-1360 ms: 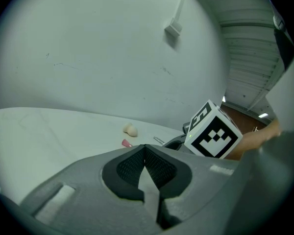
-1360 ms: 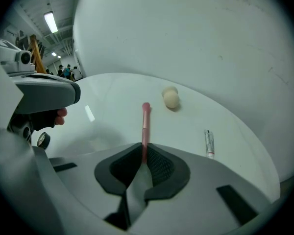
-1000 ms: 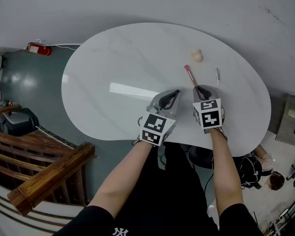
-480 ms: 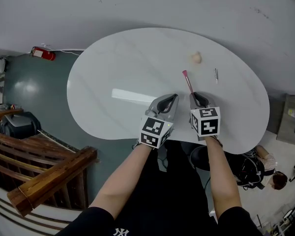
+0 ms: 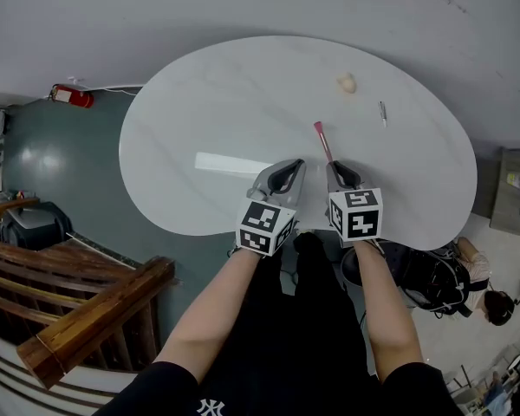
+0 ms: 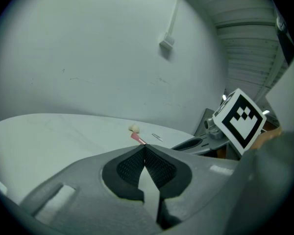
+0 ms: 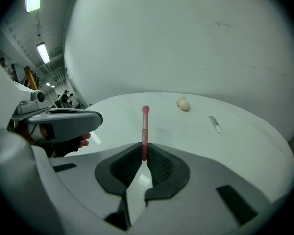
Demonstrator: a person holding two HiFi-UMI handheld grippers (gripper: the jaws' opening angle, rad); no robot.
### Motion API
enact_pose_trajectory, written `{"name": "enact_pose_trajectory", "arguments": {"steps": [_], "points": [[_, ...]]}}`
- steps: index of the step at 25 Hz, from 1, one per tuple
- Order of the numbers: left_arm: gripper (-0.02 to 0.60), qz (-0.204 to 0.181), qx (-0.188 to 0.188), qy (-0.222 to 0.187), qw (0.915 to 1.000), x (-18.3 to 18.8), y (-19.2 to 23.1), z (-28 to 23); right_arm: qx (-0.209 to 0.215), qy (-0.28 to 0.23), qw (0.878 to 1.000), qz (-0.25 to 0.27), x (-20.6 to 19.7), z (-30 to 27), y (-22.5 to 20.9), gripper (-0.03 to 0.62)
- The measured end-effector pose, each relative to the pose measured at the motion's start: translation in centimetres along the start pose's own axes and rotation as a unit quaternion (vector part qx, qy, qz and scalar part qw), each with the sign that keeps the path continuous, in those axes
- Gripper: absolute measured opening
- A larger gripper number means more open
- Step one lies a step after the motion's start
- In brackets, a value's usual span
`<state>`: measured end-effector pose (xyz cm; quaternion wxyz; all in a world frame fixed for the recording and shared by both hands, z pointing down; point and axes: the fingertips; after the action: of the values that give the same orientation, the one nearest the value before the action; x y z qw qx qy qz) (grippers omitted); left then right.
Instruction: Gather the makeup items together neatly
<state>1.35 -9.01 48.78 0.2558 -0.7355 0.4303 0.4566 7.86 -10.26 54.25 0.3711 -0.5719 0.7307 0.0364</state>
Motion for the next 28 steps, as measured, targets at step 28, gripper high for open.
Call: {"name": "enact_pose_trajectory", "arguments": {"steps": [28], "points": [[0.008,-0.010,-0.042,0.003,0.9990,-4.1,1.4,7.4,-0.010,-0.008,0.997,-0.072,-10.6,-0.7,9.0,0.043]]}}
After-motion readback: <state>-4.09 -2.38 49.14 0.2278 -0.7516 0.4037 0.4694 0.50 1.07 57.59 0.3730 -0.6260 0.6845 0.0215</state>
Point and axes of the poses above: the fingertips, and each gripper's own axes: z backward along the fingers, y to its left, x out of its top, and after that the axes turned 15 degrees about -z, right-handed
